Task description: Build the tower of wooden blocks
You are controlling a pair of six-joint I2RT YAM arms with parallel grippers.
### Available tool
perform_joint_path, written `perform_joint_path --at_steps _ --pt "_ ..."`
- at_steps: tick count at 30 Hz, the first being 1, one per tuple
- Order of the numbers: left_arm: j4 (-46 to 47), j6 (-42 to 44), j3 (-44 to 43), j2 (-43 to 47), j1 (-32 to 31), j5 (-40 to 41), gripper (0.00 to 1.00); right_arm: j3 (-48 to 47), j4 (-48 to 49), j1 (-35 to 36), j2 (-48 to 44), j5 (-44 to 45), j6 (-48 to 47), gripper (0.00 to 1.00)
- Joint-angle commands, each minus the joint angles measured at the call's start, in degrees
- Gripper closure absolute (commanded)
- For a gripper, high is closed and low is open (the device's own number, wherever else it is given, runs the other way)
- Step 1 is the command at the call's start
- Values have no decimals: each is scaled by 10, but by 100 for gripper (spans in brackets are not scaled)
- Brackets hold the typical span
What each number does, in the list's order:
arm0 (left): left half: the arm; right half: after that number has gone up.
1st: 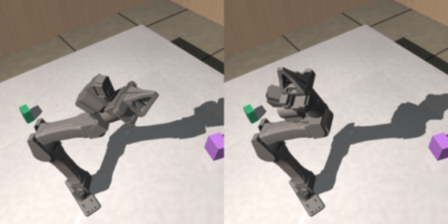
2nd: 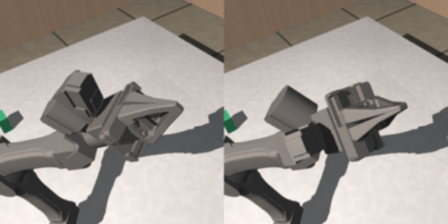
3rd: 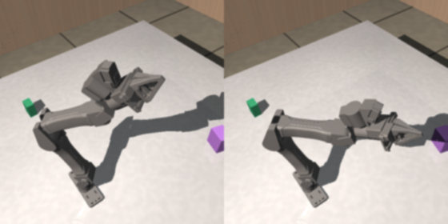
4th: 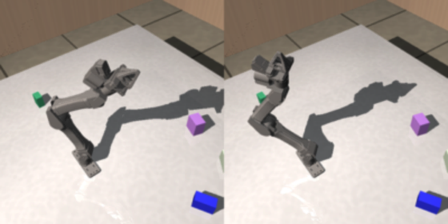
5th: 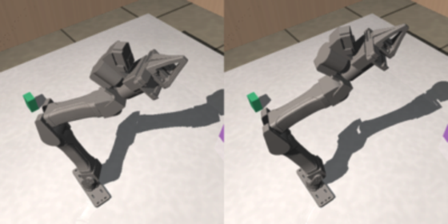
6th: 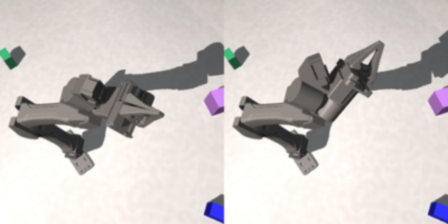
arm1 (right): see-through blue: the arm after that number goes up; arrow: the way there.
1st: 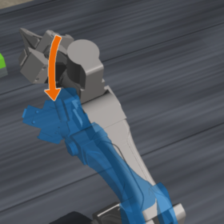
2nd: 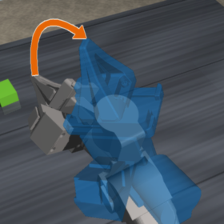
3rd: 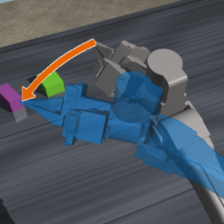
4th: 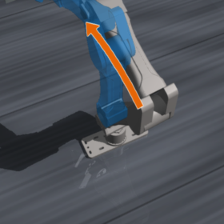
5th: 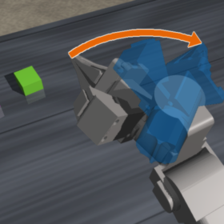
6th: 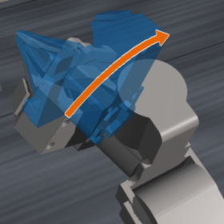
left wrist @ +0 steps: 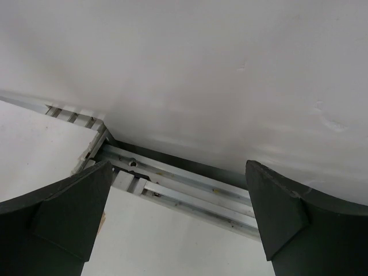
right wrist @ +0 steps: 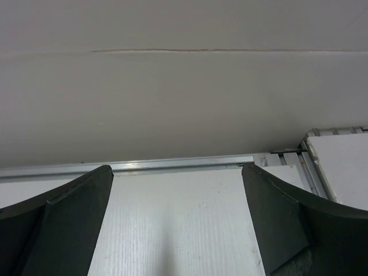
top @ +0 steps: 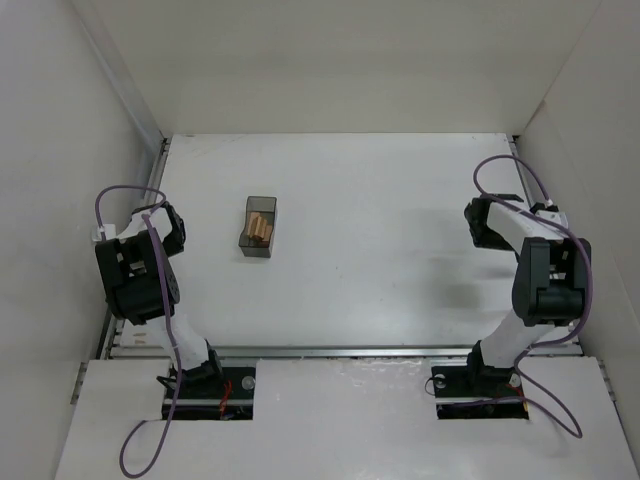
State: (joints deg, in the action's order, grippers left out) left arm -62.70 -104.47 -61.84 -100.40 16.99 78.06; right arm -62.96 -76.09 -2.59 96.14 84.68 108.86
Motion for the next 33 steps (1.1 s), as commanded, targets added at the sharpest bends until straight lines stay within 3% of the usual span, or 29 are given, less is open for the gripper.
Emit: perform_joint_path --at_steps 1,6,9,11,12,15,16,17,18,19,21,22,23,24,26,27,28,32,33 --pt "-21 -13 -13 12 1 13 0 -35 -33 9 2 59 -21 0" --pt "-21 -13 -13 6 1 13 0 -107 -33 59 -3 85 -166 0" --pt "-21 81 -56 -8 -6 46 0 -173 -33 115 -3 99 -246 0" --pt "-21 239 -192 -66 -6 46 0 -237 -33 163 -11 72 -260 0" --pt "-21 387 -250 -89 -6 11 0 -264 -33 178 -3 50 -306 0" --pt "-21 607 -473 -147 1 -104 0 -383 -17 234 53 23 -435 0" --pt "-21 704 -519 -147 6 -225 0 -410 6 246 64 -34 -620 0" --pt "44 775 -572 -135 13 -325 0 -421 185 254 64 -111 -783 0" --pt "90 843 -572 -112 21 -448 0 -392 284 262 50 -249 -928 0" --pt "133 894 -567 -57 28 -690 0 -373 331 262 4 -512 -1035 0" --pt "209 1052 -541 7 8 -910 0 -312 452 268 -67 -671 -1030 0" --pt "209 1116 -541 18 -12 -989 0 -297 483 262 -82 -732 -1013 0" --pt "196 1170 -536 25 -35 -1039 0 -285 542 262 -92 -860 -992 0" --pt "185 1223 -516 30 -61 -1013 0 -272 566 254 -92 -920 -985 0" --pt "179 1246 -483 30 -144 -916 0 -266 596 247 -72 -1071 -971 0" --pt "173 1261 -470 20 -170 -828 0 -280 589 247 -55 -1108 -971 0" --pt "151 1272 -452 7 -192 -804 0 -313 577 242 -36 -1137 -971 0" --pt "167 1257 -381 -14 -235 -834 0 -364 518 237 61 -1162 -943 0" --pt "183 1243 -362 -14 -252 -829 4 -358 517 237 69 -1155 -924 0"
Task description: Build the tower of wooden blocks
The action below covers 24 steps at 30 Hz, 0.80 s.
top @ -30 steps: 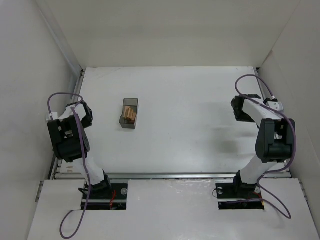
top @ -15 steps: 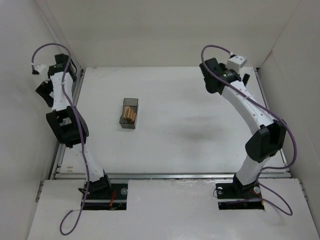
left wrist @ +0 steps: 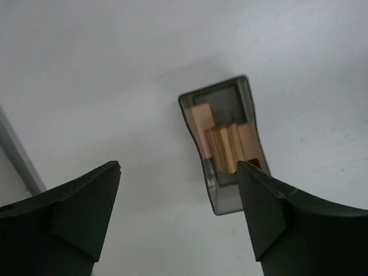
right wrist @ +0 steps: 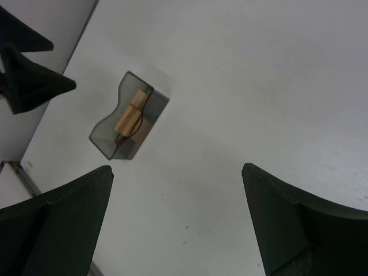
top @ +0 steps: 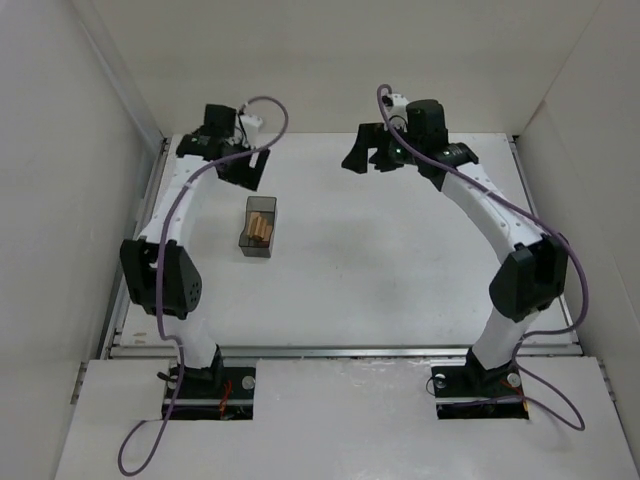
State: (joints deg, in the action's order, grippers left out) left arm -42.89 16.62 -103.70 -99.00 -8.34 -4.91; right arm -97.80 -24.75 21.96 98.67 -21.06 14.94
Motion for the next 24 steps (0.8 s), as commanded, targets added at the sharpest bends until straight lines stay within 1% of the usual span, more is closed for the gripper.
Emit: perform_joint_path --at_steps 1,2,3,4,5,6,7,8,9,13,14,17,18,21,23,24 --pt "1 25 75 -28 -7 31 25 -3 13 -9 49 -97 15 0" --pt "28 20 106 -34 -13 46 37 14 13 -9 49 -91 25 0" --pt "35 12 116 -34 -13 56 46 25 24 -9 49 -82 35 0" --pt "35 -3 121 -42 -13 56 52 38 44 -9 41 -63 51 0" --pt "35 -9 127 -42 -13 50 54 51 52 -3 35 -50 56 0" --pt "35 -14 127 -50 -13 50 54 74 59 -2 22 -36 56 0" --pt "35 -19 134 -57 -13 57 54 83 59 4 17 -7 62 0" --pt "42 -26 134 -57 -13 62 54 90 59 4 17 4 62 0" --pt "42 -33 149 -62 -13 62 59 101 59 4 10 11 62 0" --pt "26 -38 186 -68 0 38 62 106 43 9 10 23 62 0" --pt "26 -38 195 -68 6 25 67 106 43 9 5 37 57 0" --pt "19 -38 216 -80 6 9 72 111 37 9 5 45 57 0" --pt "18 -38 216 -86 6 -2 78 111 37 14 5 45 57 0" --pt "11 -38 216 -97 6 -2 87 111 30 14 5 51 57 0" --pt "17 -49 216 -97 6 22 100 104 24 14 5 51 52 0" --pt "17 -49 216 -97 6 22 100 104 24 14 5 51 52 0"
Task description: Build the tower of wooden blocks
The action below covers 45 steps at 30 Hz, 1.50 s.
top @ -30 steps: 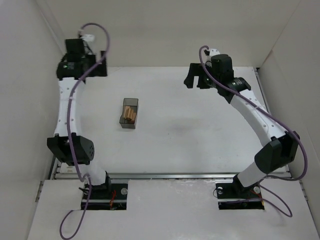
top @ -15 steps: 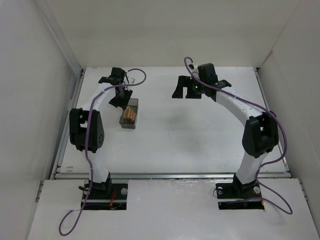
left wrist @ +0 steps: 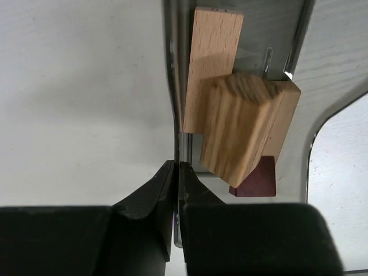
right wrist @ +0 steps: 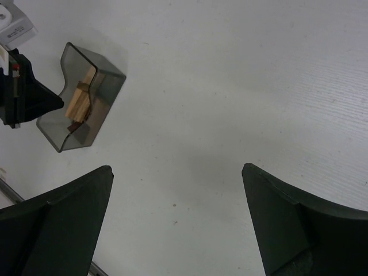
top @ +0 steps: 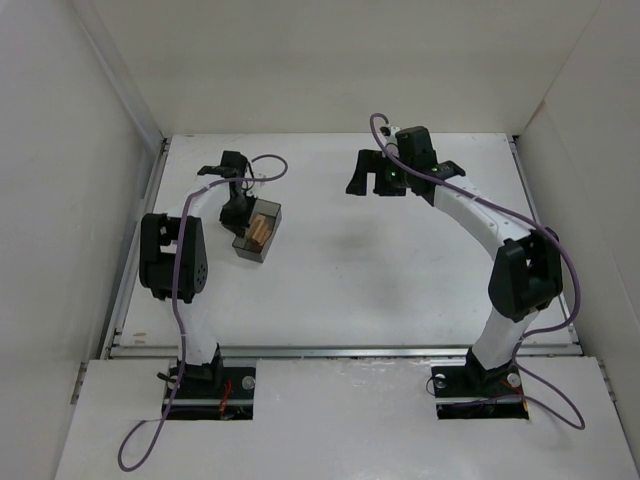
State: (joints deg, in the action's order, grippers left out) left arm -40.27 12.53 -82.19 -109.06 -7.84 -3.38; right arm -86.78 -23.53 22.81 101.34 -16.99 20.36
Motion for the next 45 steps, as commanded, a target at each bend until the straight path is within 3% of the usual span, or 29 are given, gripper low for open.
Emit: perform_joint_path --at_steps 1,3,6,7,8,12,15,20,22,27,28,36,38,40,45 --pt "-9 -8 1 3 1 20 100 -6 12 6 -22 15 -2 0" --pt "-9 -15 -15 -3 1 35 100 -6 12 6 -27 21 -8 0" --pt "4 -26 -43 -9 -15 132 100 -6 7 6 -27 32 -8 0" --pt "14 -31 -49 -9 -40 175 100 -6 7 6 -27 32 -8 0" --pt "27 -31 -49 -9 -56 270 100 -6 7 6 -32 32 -8 0" --pt "131 6 -28 -4 -141 466 100 0 7 6 -39 37 -8 0" --pt "175 45 -10 -15 -189 553 100 8 7 6 -52 44 -8 0" --pt "210 57 19 -42 -242 606 100 44 7 6 -75 71 -13 0" --pt "195 30 26 -59 -268 595 100 44 1 6 -91 78 -19 0" --pt "105 -24 6 -64 -300 541 59 55 -5 6 -105 78 -31 0" --pt "93 -29 -2 -56 -300 530 46 55 -5 6 -111 78 -31 0" --pt "27 -42 -99 -8 -295 449 1 61 -5 6 -111 78 -43 0" --pt "14 -37 -138 -2 -276 401 1 61 -5 6 -111 78 -43 0" --pt "-15 -37 -179 -14 -235 296 1 61 1 6 -111 72 -43 0" --pt "-42 -42 -214 -58 -172 179 2 61 1 6 -116 79 -48 0"
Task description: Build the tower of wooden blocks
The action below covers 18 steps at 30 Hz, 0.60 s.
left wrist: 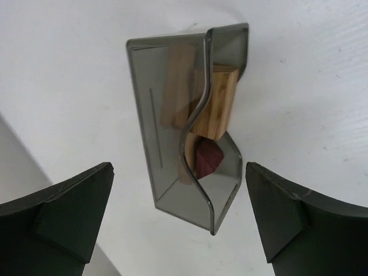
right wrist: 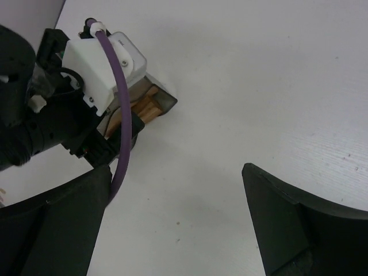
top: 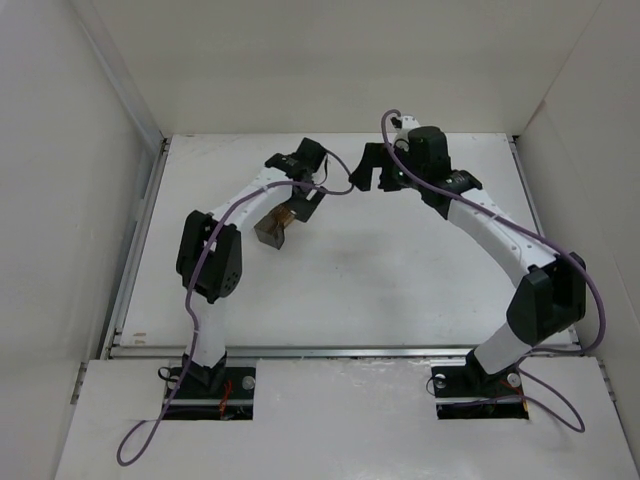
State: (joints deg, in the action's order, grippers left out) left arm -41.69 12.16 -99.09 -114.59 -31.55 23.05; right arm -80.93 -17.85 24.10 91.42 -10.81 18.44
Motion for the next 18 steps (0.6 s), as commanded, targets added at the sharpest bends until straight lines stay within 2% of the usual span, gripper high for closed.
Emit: perform_joint_path --at_steps 1,4,11,15,18 --pt "-33 -38 -51 -3 77 -131 2 2 -56 -7 -17 9 -35 0" --pt "-39 -38 -61 -9 83 -151 5 -3 -56 -7 -17 3 -40 0" --pt "-28 -43 -66 -31 94 -107 13 -20 -51 -7 -5 -8 -40 0" --pt "-28 -36 -60 -36 99 -113 22 -20 -56 -7 -5 3 -40 0" --pt "-28 -20 -55 -47 99 -135 33 -27 -56 -7 -5 3 -40 0"
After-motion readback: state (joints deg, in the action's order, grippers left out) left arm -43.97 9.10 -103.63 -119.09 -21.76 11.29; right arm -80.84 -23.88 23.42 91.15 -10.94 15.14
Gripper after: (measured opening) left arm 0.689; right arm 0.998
